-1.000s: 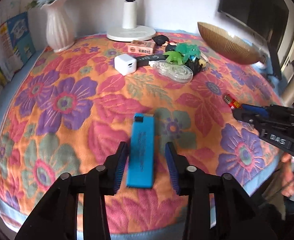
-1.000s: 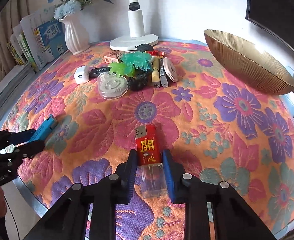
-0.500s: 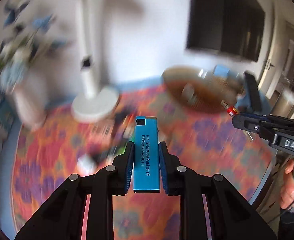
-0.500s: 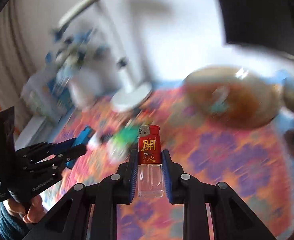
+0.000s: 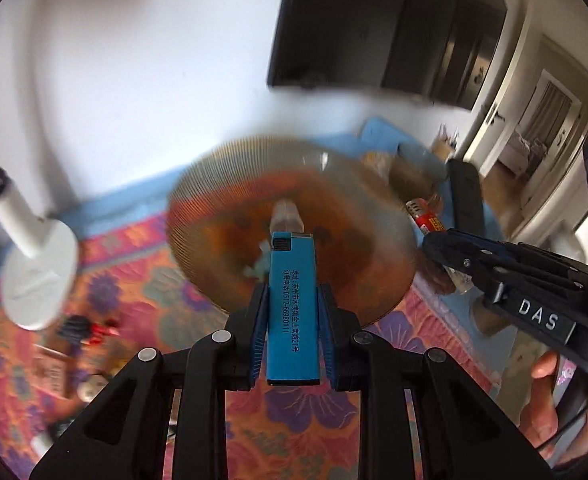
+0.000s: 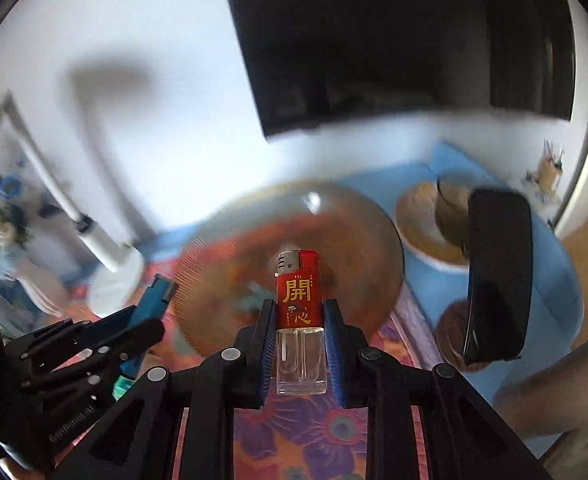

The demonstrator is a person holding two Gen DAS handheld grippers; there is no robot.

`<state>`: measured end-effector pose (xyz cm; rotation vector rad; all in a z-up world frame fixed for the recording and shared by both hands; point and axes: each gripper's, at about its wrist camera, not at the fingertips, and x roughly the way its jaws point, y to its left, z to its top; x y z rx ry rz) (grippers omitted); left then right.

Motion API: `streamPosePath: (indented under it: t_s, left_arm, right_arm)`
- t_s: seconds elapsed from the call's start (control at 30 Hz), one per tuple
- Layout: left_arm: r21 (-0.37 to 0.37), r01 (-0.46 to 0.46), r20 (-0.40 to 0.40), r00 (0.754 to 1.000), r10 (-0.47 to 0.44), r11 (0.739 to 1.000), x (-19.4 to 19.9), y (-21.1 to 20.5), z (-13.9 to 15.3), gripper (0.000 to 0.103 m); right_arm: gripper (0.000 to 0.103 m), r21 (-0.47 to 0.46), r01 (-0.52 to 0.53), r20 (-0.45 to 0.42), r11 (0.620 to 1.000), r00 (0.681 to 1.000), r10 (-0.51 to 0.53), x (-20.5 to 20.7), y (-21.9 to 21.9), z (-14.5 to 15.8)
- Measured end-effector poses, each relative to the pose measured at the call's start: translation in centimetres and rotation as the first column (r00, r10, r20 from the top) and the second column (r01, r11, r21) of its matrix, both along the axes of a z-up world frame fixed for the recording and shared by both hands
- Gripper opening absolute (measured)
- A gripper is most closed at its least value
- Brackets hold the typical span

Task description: Organize rigid objects

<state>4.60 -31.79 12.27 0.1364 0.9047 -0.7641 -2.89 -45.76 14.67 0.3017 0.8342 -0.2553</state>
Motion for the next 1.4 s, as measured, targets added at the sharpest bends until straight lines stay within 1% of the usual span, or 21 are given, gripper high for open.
streamPosePath:
  t_s: [0.13, 0.2, 0.27, 0.3, 0.33, 0.37, 0.5, 0.53, 0.6, 0.67, 0.7, 0.73, 0.77, 0.87, 0.9, 0.97, 1.0, 1.07, 1.2, 1.3, 1.4]
  left_arm:
    - [0.029, 0.021, -0.041, 0.999, -0.020, 0.999, 0.8, -1.6, -2.1, 0.022]
    - [0.038, 0.028, -0.028, 0.999, -0.027, 0.999, 0.9, -1.7, -1.7, 0.039]
    - [-0.001, 0.007, 0.002, 1.000, -0.007, 1.000, 0.7, -0.7, -0.3, 0.053]
    - [-0.026, -0.005, 0.013, 1.000, 0.005, 1.000, 0.5, 0.2, 0.5, 0.057]
    - [-0.044, -0.017, 0.023, 1.000, 0.018, 0.999, 0.4, 1.0, 1.3, 0.065]
    - [-0.066, -0.029, 0.040, 0.999, 0.031, 0.997, 0.0, 2.2, 2.2, 0.066]
    - [-0.110, -0.082, 0.151, 0.984, 0.098, 0.991, -2.4, 7.6, 6.2, 0.066]
    - [-0.121, -0.100, 0.173, 0.977, 0.120, 0.988, -3.1, 9.3, 7.2, 0.066]
    - [-0.155, -0.145, 0.209, 0.962, 0.176, 0.977, -4.9, 12.9, 9.5, 0.066]
    - [-0.172, -0.189, 0.247, 0.942, 0.228, 0.967, -6.7, 16.0, 11.4, 0.066]
    - [-0.183, -0.208, 0.268, 0.930, 0.253, 0.961, -7.7, 17.5, 12.3, 0.067]
    - [-0.194, -0.233, 0.288, 0.915, 0.282, 0.953, -8.9, 19.4, 13.3, 0.073]
    - [-0.213, -0.260, 0.309, 0.897, 0.317, 0.942, -10.3, 21.6, 14.4, 0.078]
    - [-0.294, -0.305, 0.354, 0.845, 0.400, 0.906, -13.9, 27.0, 16.5, 0.080]
    - [-0.313, -0.340, 0.373, 0.815, 0.444, 0.887, -15.8, 29.3, 16.9, 0.082]
    - [-0.317, -0.410, 0.393, 0.764, 0.512, 0.855, -17.9, 31.6, 16.9, 0.094]
    - [-0.315, -0.441, 0.394, 0.744, 0.539, 0.840, -18.6, 32.6, 16.7, 0.096]
    - [-0.292, -0.504, 0.378, 0.720, 0.582, 0.813, -19.7, 34.5, 15.3, 0.097]
    - [-0.239, -0.586, 0.335, 0.699, 0.632, 0.774, -20.4, 36.2, 11.1, 0.097]
    - [-0.204, -0.609, 0.329, 0.694, 0.640, 0.766, -20.3, 36.3, 8.5, 0.097]
    - [-0.173, -0.622, 0.332, 0.693, 0.640, 0.764, -19.9, 36.0, 7.4, 0.097]
  right_arm:
    - [0.022, 0.004, 0.006, -0.073, 1.000, 0.997, -0.005, 1.5, -0.6, -2.7]
    - [0.022, -0.003, 0.012, -0.102, 1.000, 0.995, -0.012, 2.2, -0.9, -3.7]
    - [0.024, -0.006, 0.025, -0.108, 1.000, 0.994, -0.025, 2.8, -1.4, -3.9]
    - [0.024, 0.005, 0.038, -0.091, 0.999, 0.995, -0.038, 2.6, -1.7, -3.6]
    - [0.024, 0.014, 0.046, -0.078, 0.999, 0.996, -0.045, 2.5, -1.9, -3.3]
    - [0.025, 0.021, 0.058, -0.062, 0.998, 0.996, -0.056, 2.0, -2.0, -2.7]
    - [0.049, -0.026, 0.073, -0.002, 0.997, 0.997, -0.073, -0.1, -1.4, -0.1]
    - [0.051, -0.041, 0.072, 0.022, 0.997, 0.997, -0.072, -0.8, -0.7, 0.9]
    - [0.051, -0.045, 0.046, 0.065, 0.998, 0.997, -0.043, -1.9, 0.8, 2.6]
    - [0.055, -0.044, -0.002, 0.106, 0.999, 0.994, 0.007, -2.9, 3.0, 4.6]
    - [0.062, -0.043, -0.027, 0.128, 0.999, 0.991, 0.032, -3.5, 4.1, 5.5]
    - [0.063, -0.044, -0.060, 0.162, 0.997, 0.985, 0.066, -4.4, 5.8, 6.7]
    - [0.063, -0.050, -0.079, 0.181, 0.996, 0.980, 0.087, -5.0, 6.8, 7.2]
    - [0.064, -0.083, -0.164, 0.242, 0.983, 0.953, 0.180, -7.2, 11.3, 9.1]
    - [0.067, -0.084, -0.180, 0.254, 0.980, 0.947, 0.196, -7.9, 12.1, 9.3]
    - [0.078, -0.084, -0.217, 0.281, 0.973, 0.931, 0.232, -9.7, 14.5, 9.2]
    - [0.085, -0.084, -0.223, 0.286, 0.971, 0.928, 0.238, -10.4, 15.4, 8.7]
    - [0.086, -0.088, -0.237, 0.278, 0.968, 0.927, 0.252, -11.3, 17.1, 7.7]
    - [0.086, -0.062, -0.272, 0.185, 0.960, 0.943, 0.278, -11.7, 20.2, 3.0]
    - [0.086, -0.017, -0.281, 0.123, 0.960, 0.952, 0.281, -11.1, 20.8, 0.3]
    - [0.086, -0.005, -0.287, 0.123, 0.958, 0.951, 0.285, -11.2, 21.2, -0.1]
